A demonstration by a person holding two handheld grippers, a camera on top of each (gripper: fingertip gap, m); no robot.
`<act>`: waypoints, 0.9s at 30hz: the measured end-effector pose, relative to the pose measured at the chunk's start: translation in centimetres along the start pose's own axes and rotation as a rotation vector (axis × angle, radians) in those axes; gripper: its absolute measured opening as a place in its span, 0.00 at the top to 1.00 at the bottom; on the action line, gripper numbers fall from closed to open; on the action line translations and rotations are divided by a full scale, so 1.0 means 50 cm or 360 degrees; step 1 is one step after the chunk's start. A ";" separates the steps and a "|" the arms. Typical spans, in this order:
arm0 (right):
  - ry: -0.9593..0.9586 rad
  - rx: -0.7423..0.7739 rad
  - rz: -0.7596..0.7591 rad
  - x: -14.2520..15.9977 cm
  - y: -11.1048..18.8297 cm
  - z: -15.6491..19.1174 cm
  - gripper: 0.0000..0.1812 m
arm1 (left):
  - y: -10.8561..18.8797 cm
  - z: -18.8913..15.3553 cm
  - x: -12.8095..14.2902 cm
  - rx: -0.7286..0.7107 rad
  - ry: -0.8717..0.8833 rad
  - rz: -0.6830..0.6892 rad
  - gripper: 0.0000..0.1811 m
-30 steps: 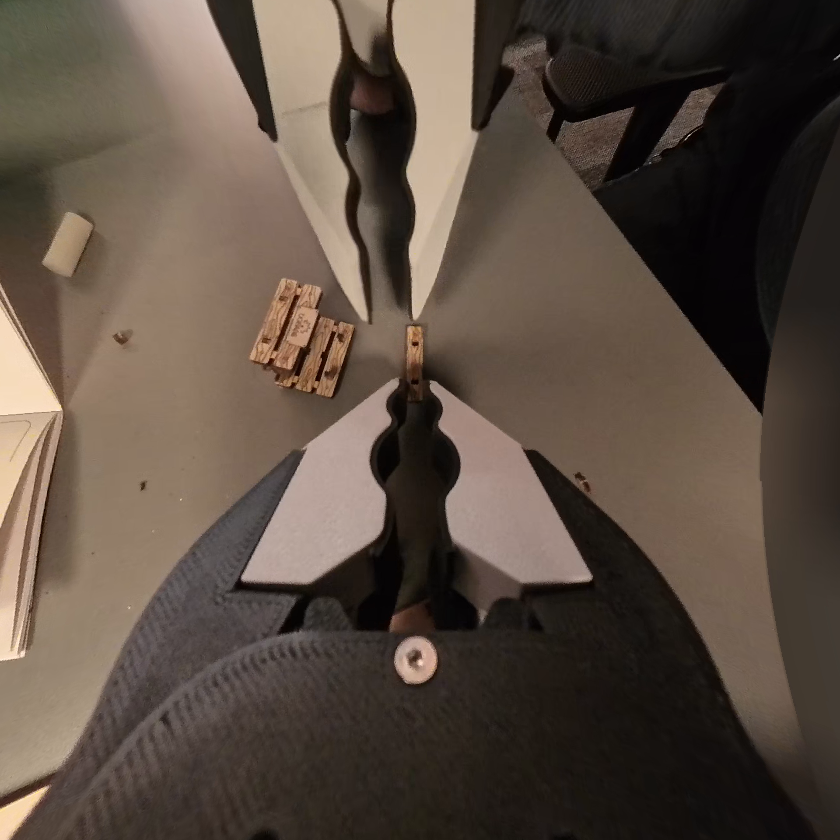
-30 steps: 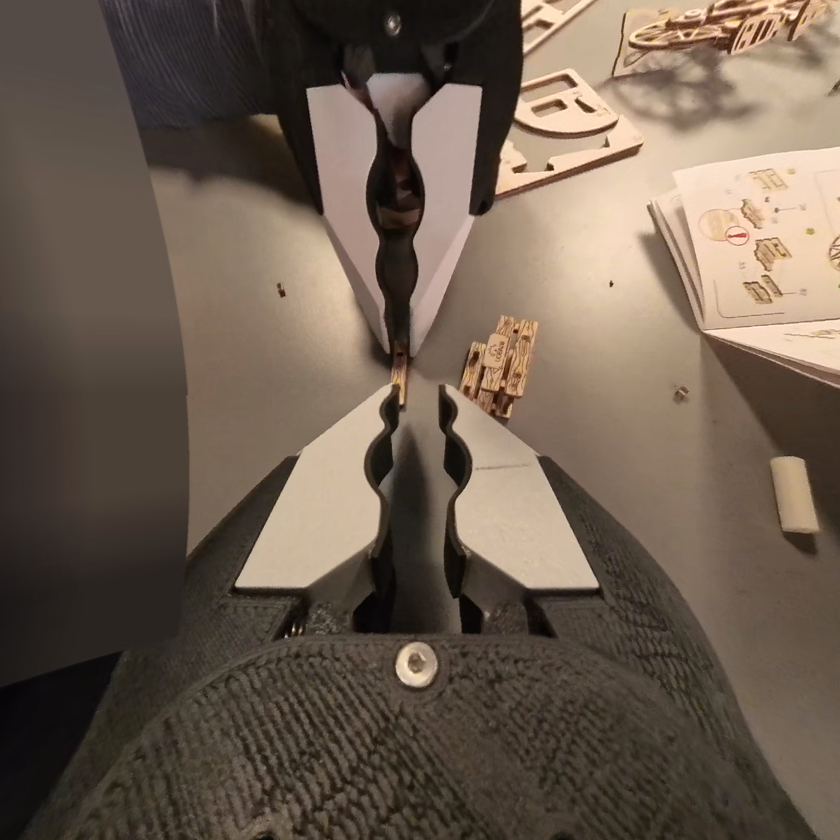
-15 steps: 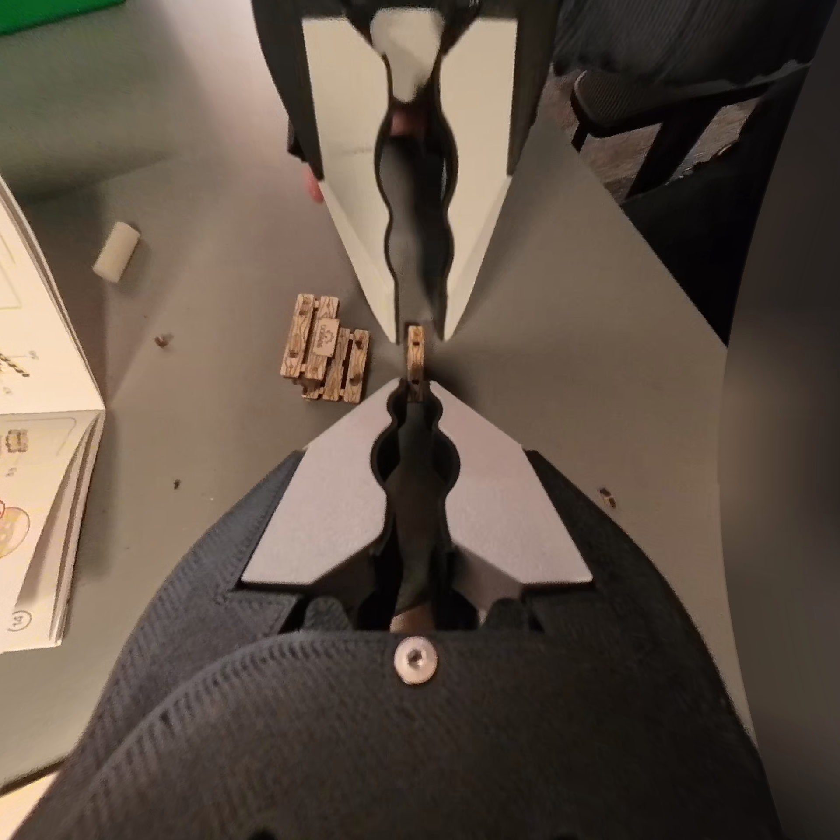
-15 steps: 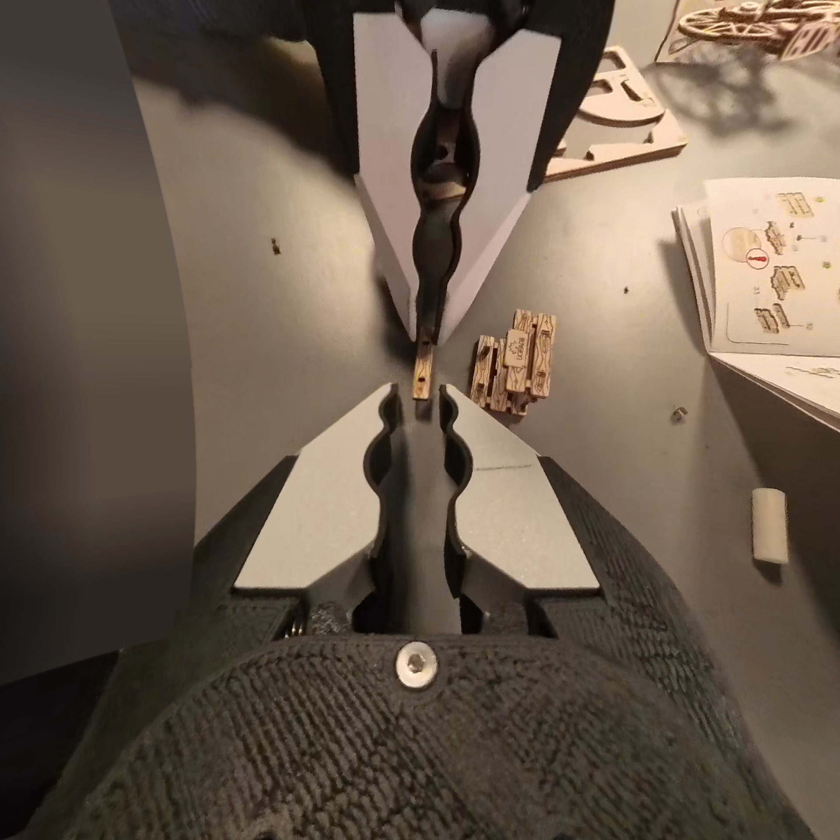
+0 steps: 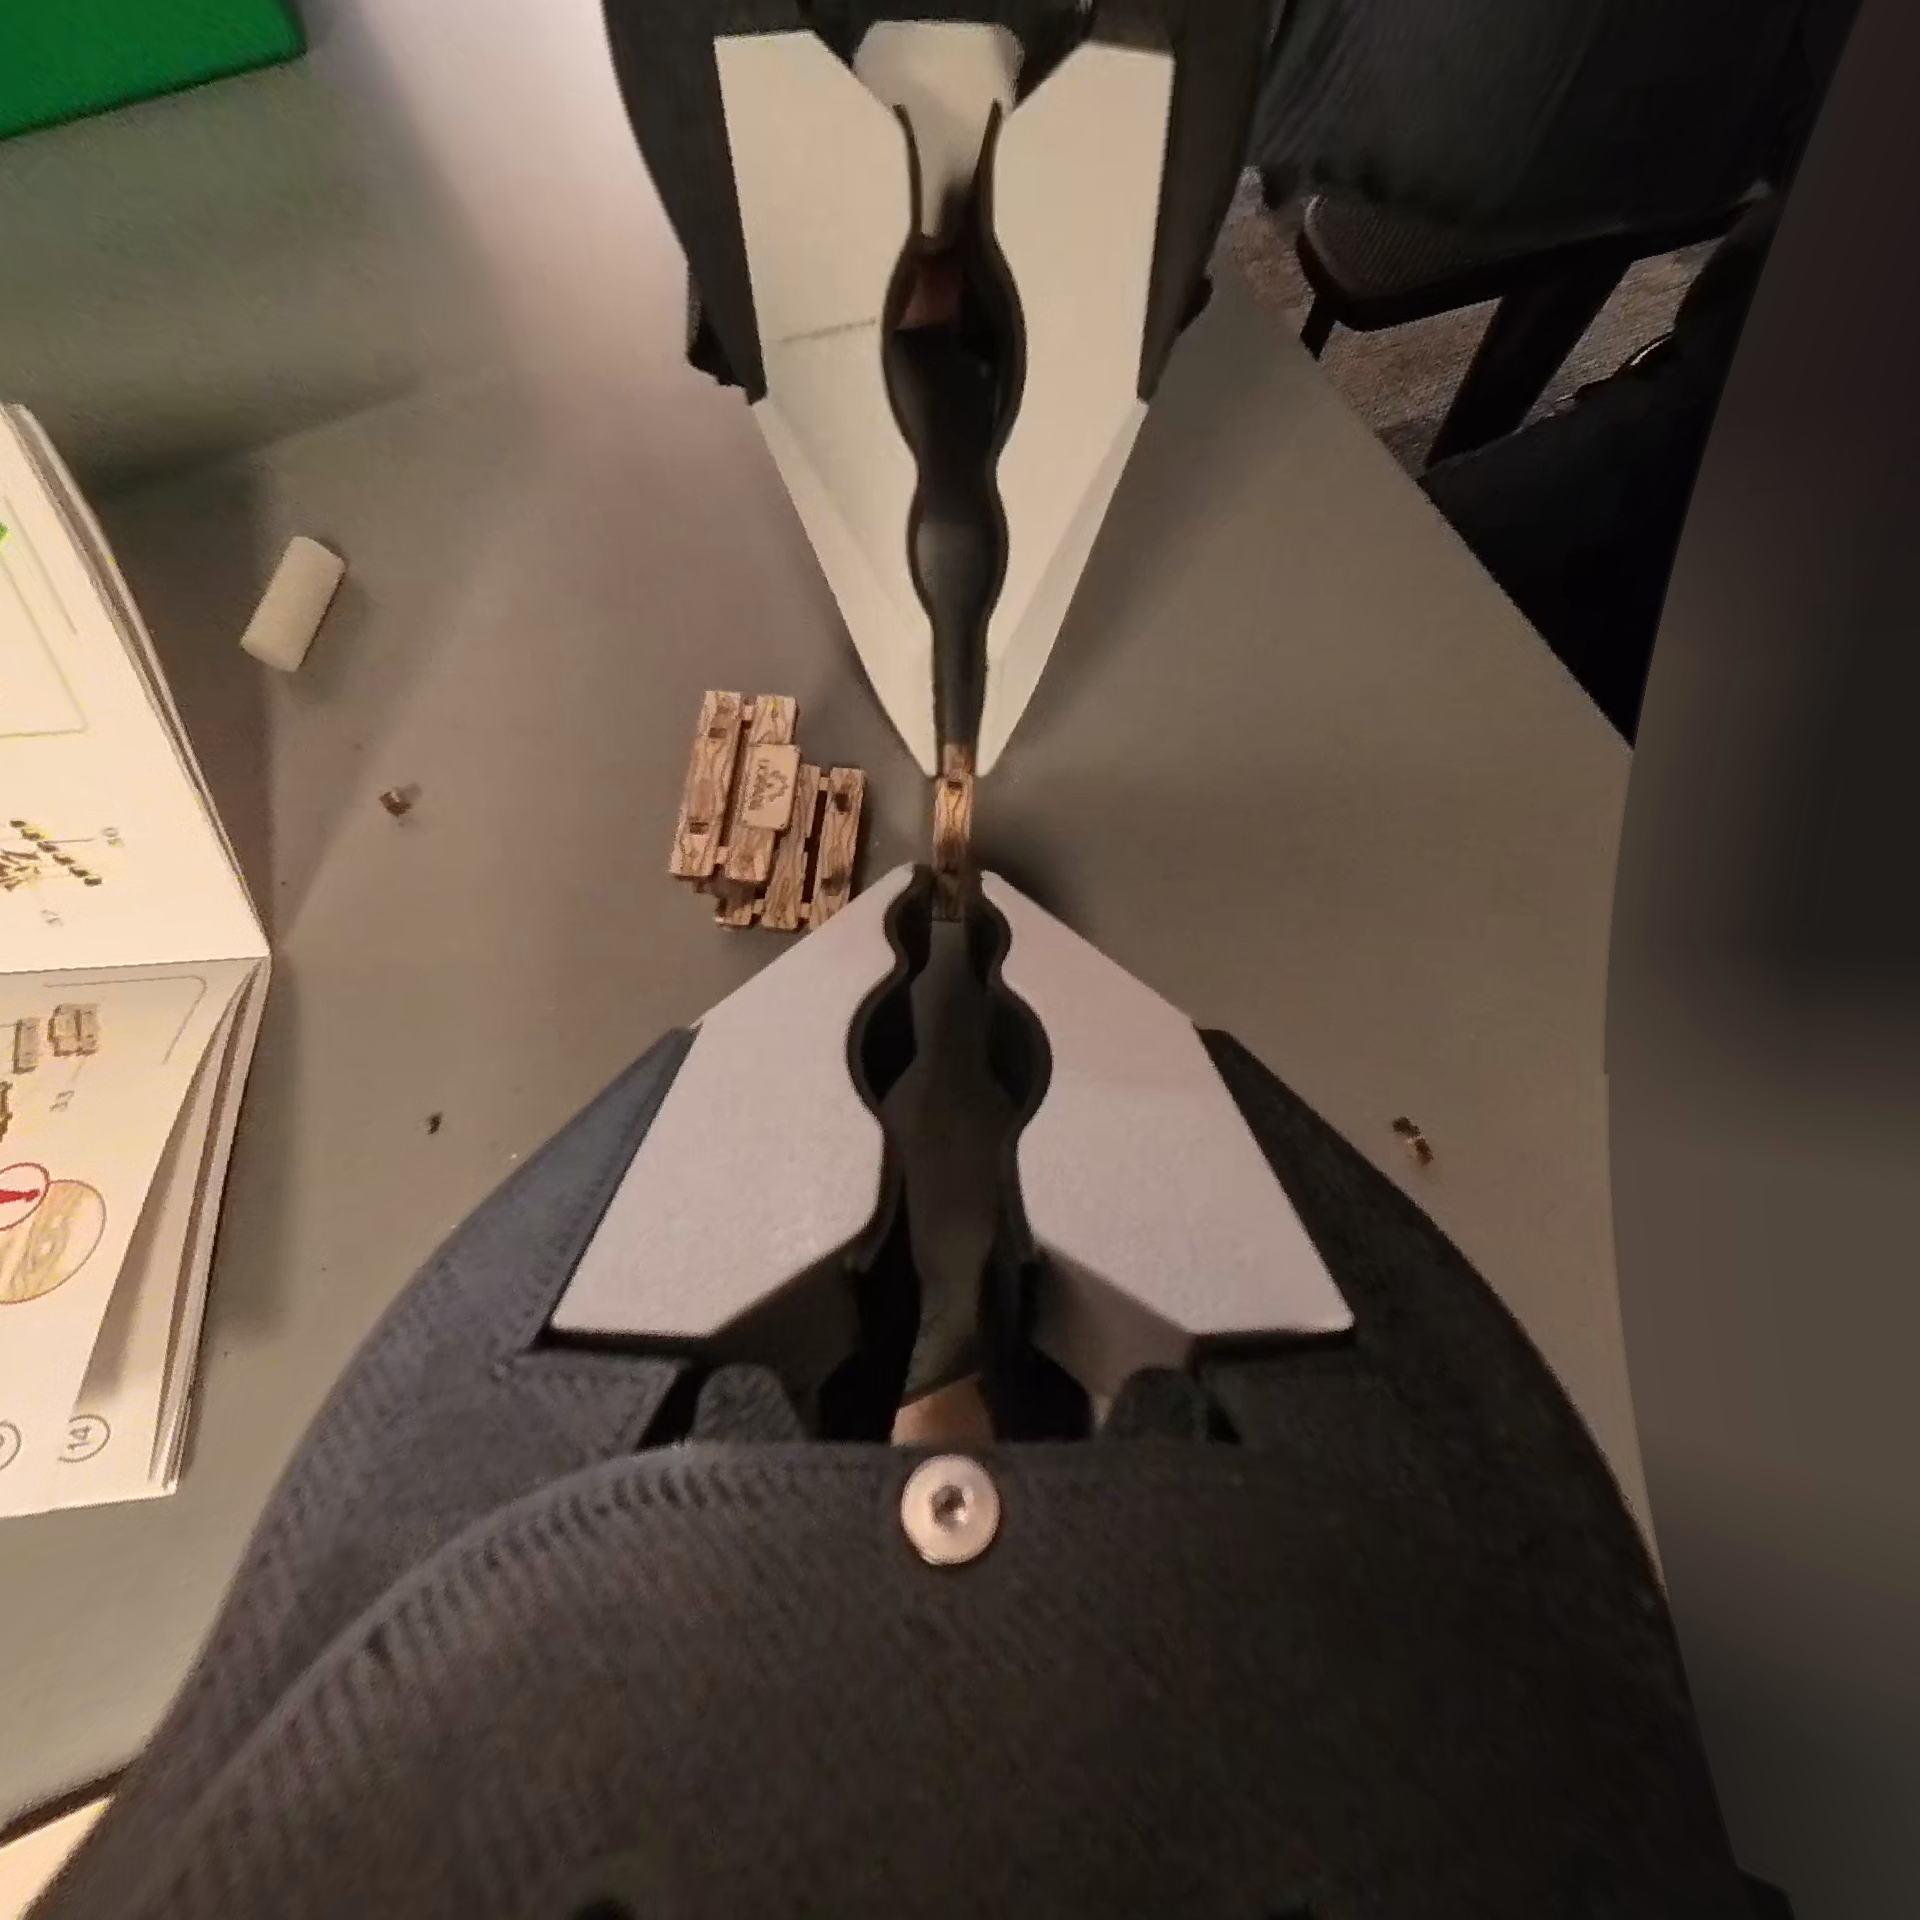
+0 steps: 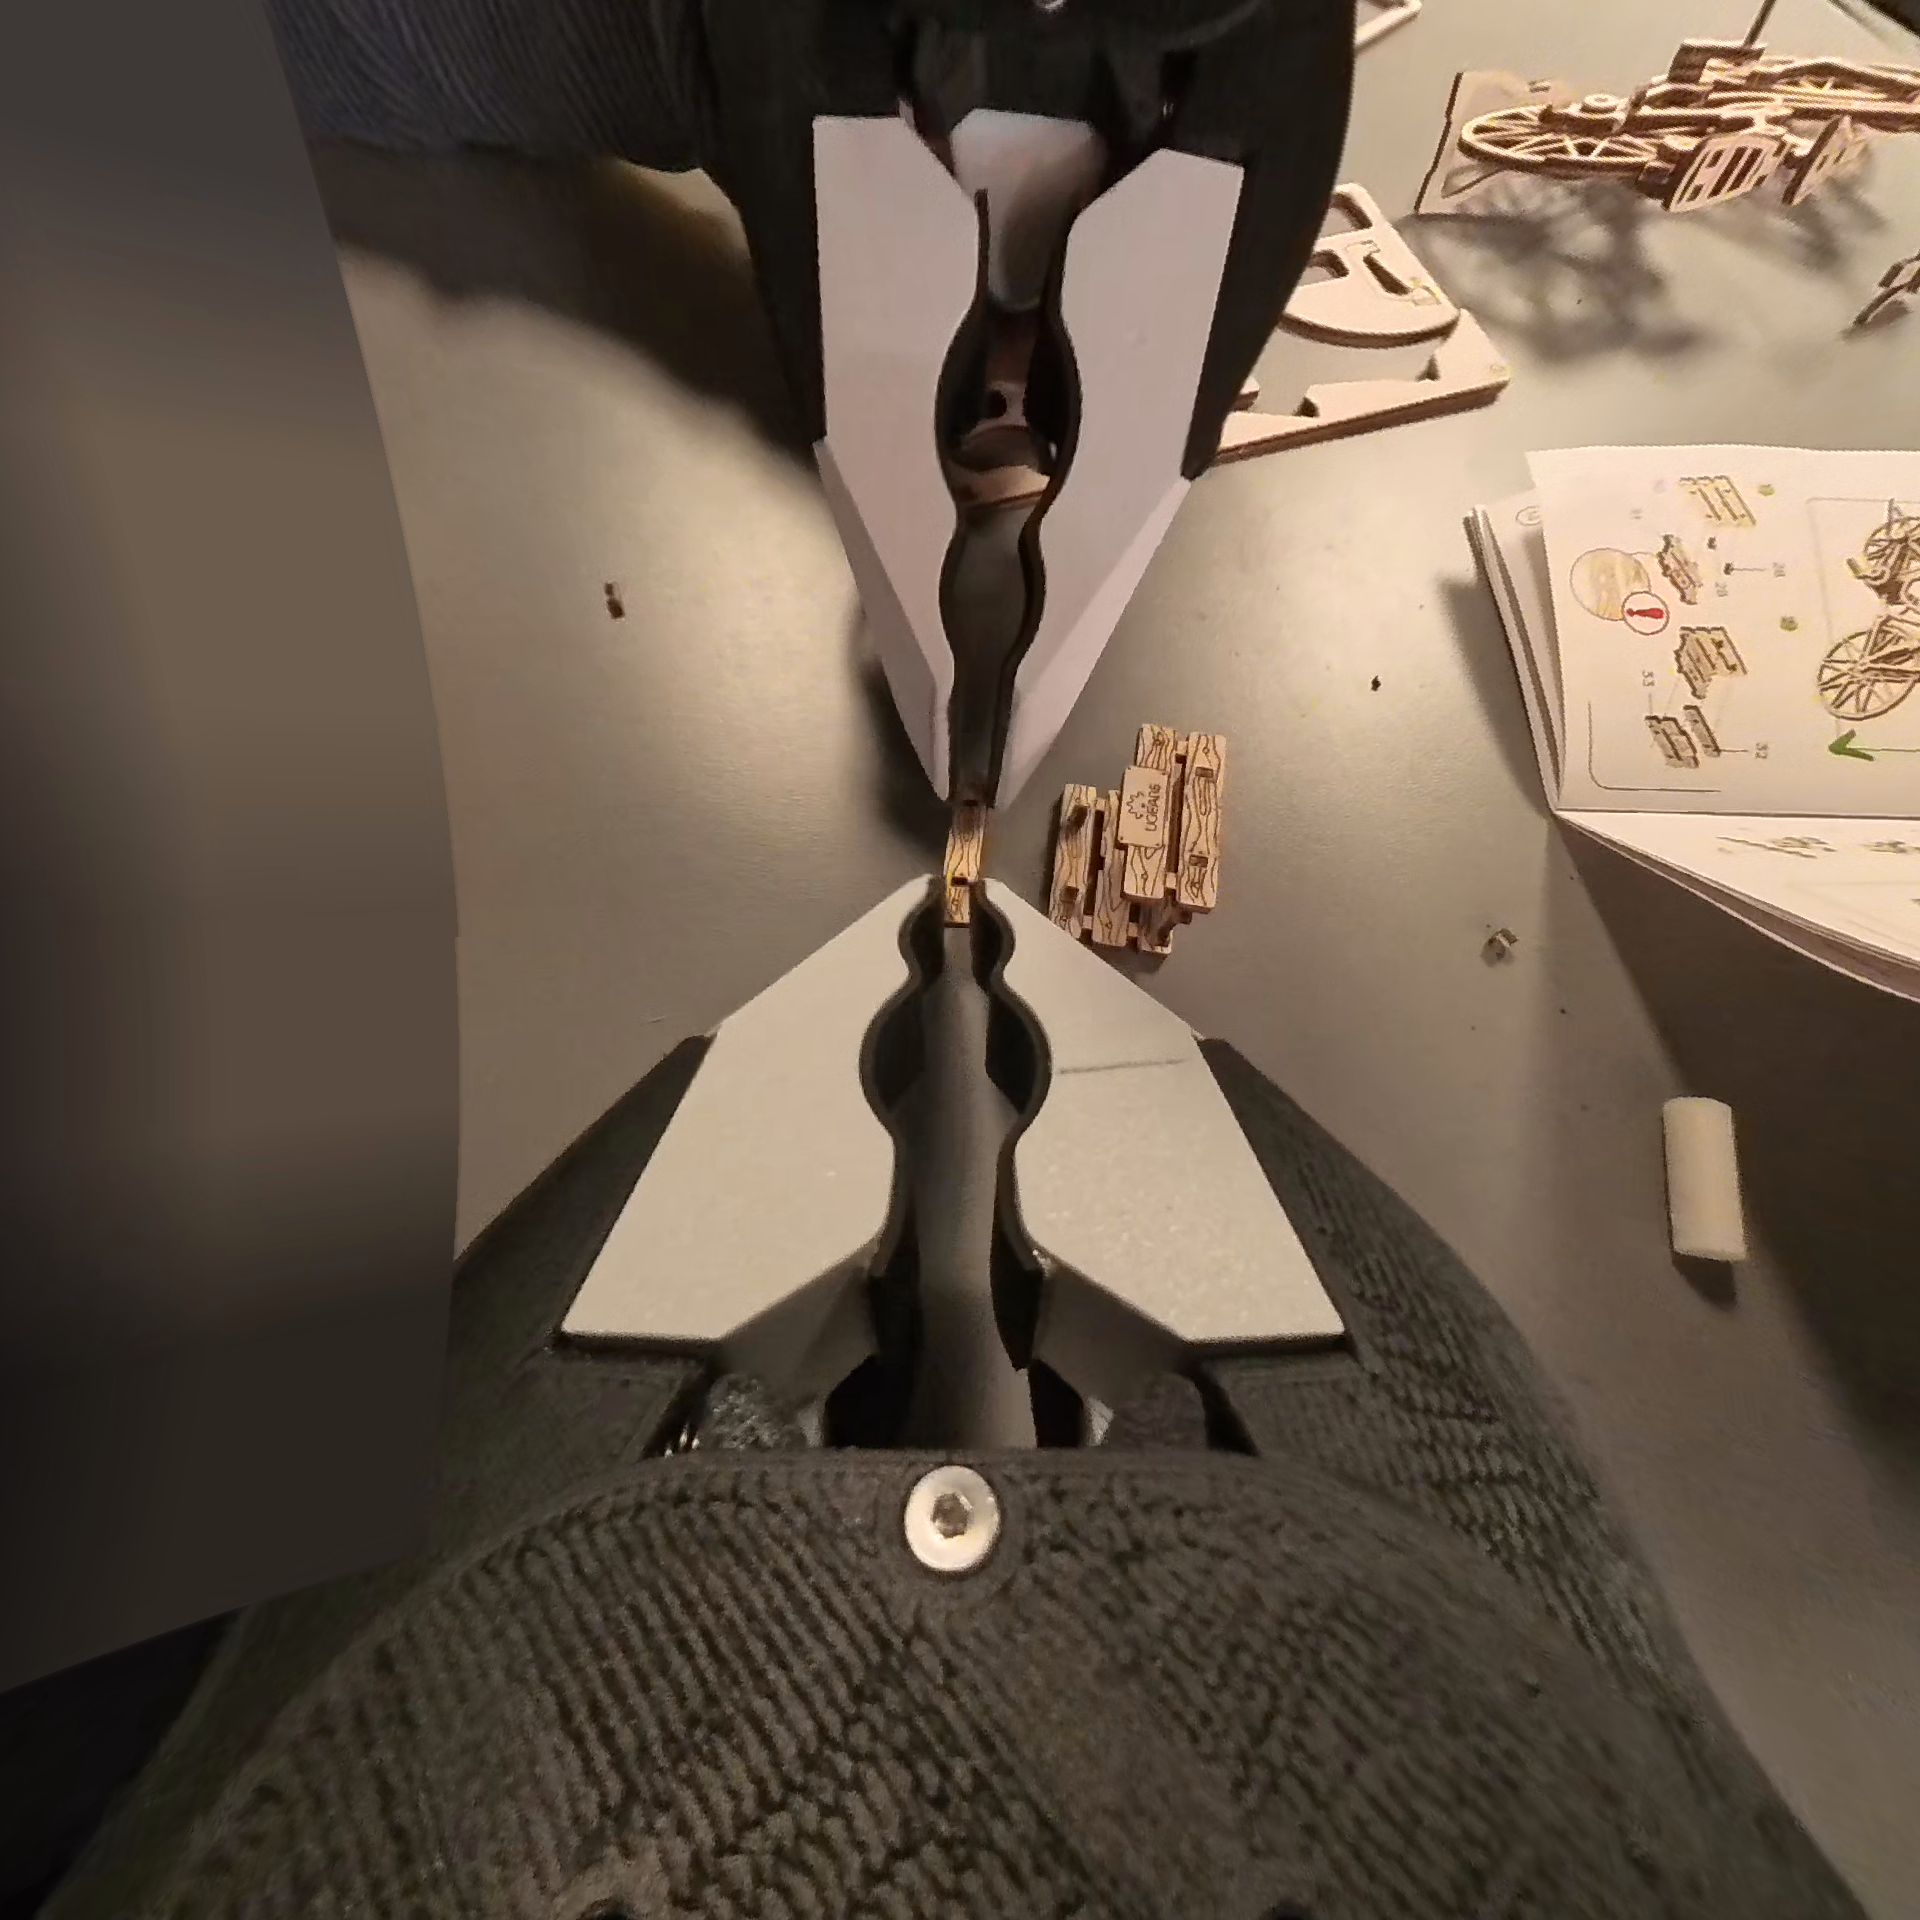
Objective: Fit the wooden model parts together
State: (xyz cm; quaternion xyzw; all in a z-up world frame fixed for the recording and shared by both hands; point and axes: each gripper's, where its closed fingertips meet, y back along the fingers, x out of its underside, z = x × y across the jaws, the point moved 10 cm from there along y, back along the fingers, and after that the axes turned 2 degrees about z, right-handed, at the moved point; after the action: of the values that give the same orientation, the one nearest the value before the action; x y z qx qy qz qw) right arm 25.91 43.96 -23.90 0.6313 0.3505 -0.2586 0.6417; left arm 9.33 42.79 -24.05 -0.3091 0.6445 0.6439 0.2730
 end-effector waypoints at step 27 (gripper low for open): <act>0.0036 0.0204 -0.0030 -0.001 0.003 -0.018 0.98 | 0.020 0.027 0.004 -0.0101 -0.0064 -0.0108 0.98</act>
State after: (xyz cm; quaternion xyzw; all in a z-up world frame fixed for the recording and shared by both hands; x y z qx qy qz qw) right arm 25.92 44.85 -23.74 0.6707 0.3463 -0.2793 0.5934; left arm 8.39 44.13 -23.57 -0.3262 0.6072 0.6606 0.2975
